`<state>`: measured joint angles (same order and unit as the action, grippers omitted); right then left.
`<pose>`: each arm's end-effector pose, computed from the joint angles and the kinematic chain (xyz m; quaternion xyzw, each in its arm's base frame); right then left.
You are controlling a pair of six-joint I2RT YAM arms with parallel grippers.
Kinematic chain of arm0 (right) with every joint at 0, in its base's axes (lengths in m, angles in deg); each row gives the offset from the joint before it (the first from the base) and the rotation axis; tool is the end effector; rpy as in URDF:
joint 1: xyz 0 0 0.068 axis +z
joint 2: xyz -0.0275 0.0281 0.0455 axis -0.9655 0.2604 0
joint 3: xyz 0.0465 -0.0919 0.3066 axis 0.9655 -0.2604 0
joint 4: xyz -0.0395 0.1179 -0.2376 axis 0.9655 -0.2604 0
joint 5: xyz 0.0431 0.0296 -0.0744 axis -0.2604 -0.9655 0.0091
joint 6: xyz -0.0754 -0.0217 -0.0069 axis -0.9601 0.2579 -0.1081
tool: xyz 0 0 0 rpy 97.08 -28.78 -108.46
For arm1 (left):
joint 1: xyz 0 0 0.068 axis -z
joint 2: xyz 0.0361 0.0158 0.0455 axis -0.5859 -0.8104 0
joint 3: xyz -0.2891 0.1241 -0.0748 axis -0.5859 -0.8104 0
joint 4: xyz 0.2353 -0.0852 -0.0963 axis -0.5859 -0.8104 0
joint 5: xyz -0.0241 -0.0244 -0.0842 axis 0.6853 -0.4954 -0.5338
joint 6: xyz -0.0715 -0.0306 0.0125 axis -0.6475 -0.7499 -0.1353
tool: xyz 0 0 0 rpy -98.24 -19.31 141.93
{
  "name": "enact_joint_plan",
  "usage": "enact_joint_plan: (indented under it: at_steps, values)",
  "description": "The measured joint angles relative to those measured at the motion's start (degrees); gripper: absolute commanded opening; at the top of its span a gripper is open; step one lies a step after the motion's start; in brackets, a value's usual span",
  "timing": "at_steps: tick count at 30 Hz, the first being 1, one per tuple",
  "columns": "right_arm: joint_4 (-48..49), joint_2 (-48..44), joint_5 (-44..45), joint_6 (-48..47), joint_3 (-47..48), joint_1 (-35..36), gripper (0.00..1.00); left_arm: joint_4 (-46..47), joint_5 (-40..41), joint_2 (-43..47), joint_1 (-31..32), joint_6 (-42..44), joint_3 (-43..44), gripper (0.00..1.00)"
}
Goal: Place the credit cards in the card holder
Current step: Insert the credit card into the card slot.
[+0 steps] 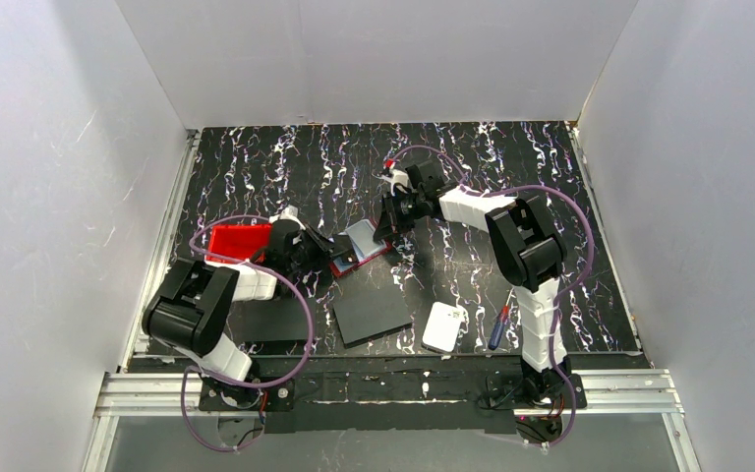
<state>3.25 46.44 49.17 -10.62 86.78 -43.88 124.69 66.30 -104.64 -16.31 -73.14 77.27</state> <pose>0.4177 0.2960 0.1715 -0.2106 0.8696 0.3970 0.2046 0.2968 -0.1233 0.1745 -0.2257 0.8082 -0.4232 0.3417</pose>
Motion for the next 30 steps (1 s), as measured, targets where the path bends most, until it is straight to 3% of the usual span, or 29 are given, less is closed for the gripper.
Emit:
enact_joint_plan:
  at_steps: [8, 30]
  values:
    - [0.2, 0.0, 0.0, 0.0, 0.0, -0.2, 0.12, 5.5, -2.8, -4.4, -0.5, -2.4, 0.1, 0.0]
    - [0.6, 0.3, -0.5, 0.5, 0.0, -0.3, 0.1, 7.1, -2.6, -2.3, -1.1, -5.2, -3.4, 0.0]
